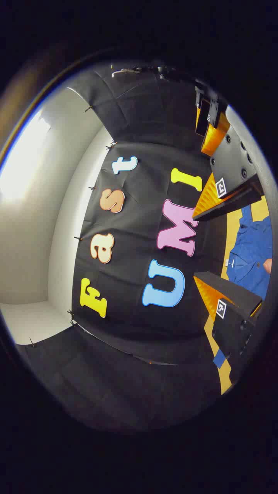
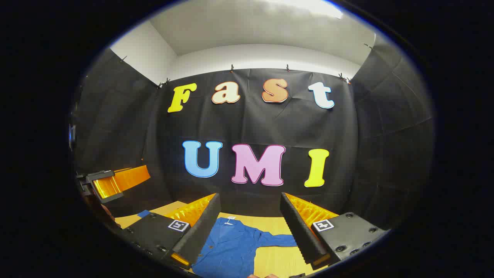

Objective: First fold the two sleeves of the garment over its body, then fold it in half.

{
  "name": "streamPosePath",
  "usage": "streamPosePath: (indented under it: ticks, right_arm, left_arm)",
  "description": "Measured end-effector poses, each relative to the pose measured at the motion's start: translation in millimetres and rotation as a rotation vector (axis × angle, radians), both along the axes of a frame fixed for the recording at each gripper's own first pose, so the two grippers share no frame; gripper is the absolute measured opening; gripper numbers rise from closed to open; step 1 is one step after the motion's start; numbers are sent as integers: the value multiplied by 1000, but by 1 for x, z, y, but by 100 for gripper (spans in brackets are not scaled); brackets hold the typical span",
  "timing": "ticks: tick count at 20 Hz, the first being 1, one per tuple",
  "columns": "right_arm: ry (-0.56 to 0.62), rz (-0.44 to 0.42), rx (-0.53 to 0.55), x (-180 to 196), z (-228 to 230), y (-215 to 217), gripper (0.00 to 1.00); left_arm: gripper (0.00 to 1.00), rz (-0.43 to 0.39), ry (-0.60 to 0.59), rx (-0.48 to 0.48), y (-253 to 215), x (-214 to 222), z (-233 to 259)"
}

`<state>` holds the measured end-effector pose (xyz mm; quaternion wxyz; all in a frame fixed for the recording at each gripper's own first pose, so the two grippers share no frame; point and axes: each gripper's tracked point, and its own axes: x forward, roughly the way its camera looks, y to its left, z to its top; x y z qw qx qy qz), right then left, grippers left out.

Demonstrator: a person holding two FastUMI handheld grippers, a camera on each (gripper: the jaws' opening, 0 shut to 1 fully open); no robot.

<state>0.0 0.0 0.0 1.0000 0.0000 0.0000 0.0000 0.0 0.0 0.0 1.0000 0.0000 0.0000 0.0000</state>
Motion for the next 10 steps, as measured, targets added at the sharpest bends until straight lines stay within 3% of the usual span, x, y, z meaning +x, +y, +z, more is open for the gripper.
streamPosePath:
  ticks: [1,2,10]
  right_arm:
    - [-6,8,-3,5,2,-2,100]
    - [-8,15,-7,11,2,-4,100]
    - [-42,85,-28,43,5,13,100]
  left_arm:
    - [74,8,9,-4,0,2,0]
    - [78,25,7,-16,4,4,4]
    - [81,170,-8,-101,61,7,3]
